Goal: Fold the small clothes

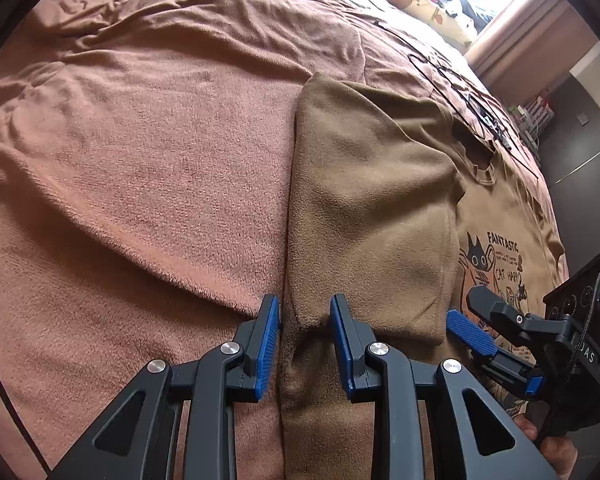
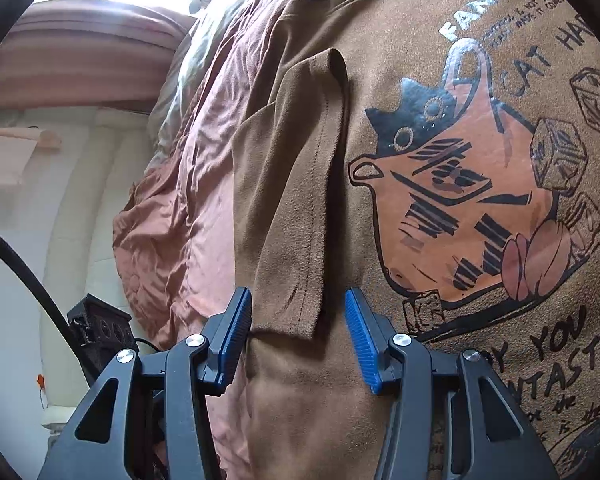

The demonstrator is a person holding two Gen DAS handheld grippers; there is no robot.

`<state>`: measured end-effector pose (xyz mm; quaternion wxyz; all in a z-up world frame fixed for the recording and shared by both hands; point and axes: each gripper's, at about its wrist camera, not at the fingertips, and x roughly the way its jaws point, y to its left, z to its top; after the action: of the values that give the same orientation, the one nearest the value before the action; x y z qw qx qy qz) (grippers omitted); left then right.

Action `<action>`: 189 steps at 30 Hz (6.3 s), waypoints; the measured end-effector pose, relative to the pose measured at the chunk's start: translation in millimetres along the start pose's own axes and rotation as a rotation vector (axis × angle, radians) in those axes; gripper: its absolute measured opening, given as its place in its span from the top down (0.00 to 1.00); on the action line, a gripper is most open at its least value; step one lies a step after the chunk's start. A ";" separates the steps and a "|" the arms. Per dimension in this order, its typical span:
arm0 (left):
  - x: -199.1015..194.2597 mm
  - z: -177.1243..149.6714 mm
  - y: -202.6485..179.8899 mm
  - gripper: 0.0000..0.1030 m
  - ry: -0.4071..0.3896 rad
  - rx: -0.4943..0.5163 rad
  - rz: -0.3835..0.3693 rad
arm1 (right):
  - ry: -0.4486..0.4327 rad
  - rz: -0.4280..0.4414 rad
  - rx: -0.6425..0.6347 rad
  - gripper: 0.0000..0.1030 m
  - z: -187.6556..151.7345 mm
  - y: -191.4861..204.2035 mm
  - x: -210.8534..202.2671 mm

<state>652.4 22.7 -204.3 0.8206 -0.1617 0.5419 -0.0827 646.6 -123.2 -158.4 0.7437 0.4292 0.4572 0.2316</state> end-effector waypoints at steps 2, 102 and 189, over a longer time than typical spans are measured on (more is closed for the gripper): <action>4.1 0.9 0.5 0.72 0.006 -0.002 0.010 | -0.002 -0.007 0.002 0.61 0.6 0.7 3.6; -258.7 -168.4 -175.7 0.03 -0.415 0.116 -0.042 | -0.470 -0.489 -0.608 0.00 -199.7 75.4 -426.8; 86.9 -50.2 -385.6 0.60 0.005 0.322 -0.165 | -0.337 -0.430 -0.166 0.60 138.6 -205.4 -406.8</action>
<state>656.4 -373.4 -160.5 0.8250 -0.0722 0.5085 -0.2357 565.4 -589.8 -107.6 0.8738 0.2927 0.3871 0.0306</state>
